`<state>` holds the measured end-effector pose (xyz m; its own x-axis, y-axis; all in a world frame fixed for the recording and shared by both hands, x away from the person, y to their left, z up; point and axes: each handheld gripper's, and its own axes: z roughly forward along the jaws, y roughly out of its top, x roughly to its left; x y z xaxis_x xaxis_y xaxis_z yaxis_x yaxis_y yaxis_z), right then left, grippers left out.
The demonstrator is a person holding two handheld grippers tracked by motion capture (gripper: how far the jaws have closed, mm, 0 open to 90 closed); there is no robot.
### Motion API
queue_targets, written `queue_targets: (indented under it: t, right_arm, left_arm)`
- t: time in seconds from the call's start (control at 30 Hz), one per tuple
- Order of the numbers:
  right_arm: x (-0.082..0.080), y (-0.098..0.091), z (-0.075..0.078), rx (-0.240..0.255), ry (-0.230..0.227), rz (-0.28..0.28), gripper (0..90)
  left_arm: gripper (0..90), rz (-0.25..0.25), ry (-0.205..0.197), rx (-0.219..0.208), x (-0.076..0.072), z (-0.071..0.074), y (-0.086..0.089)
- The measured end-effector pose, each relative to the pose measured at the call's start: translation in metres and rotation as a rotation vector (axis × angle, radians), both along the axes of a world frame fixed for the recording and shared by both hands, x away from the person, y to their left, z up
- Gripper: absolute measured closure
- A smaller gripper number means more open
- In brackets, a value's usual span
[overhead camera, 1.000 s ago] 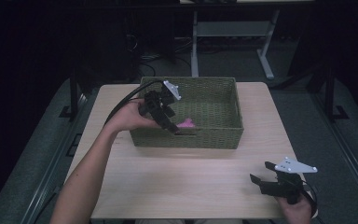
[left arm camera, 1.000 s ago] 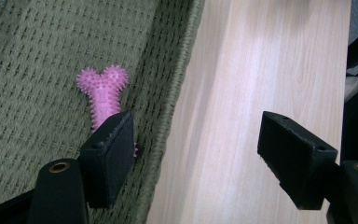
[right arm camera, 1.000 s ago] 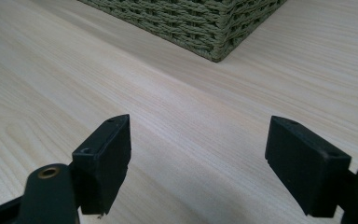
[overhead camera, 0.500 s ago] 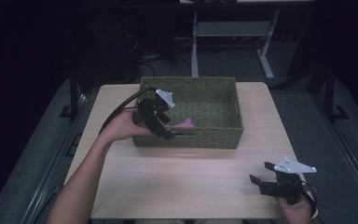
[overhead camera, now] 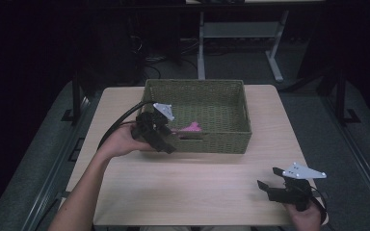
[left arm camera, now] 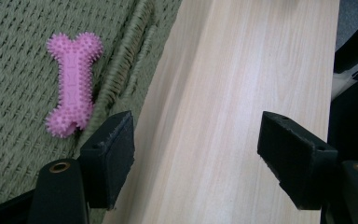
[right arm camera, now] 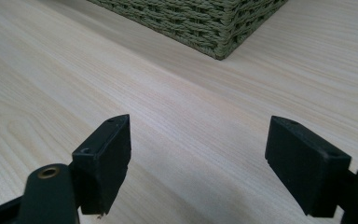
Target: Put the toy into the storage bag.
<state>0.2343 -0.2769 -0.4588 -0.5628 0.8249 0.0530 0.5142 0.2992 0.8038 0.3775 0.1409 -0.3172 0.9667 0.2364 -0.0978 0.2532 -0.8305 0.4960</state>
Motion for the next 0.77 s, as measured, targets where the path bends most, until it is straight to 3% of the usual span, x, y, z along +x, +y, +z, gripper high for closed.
queue_targets:
  t: [0.57,0.77]
  right_arm:
    - [-0.001,0.002,-0.001,-0.002,0.004,-0.002,22.0]
    - [-0.002,0.004,0.0,-0.009,0.0,0.001,22.0]
  left_arm:
    - [26.8,0.026,0.003,-0.016,-0.022,-0.017,0.02]
    - [26.7,0.04,0.015,-0.013,-0.031,-0.03,0.028]
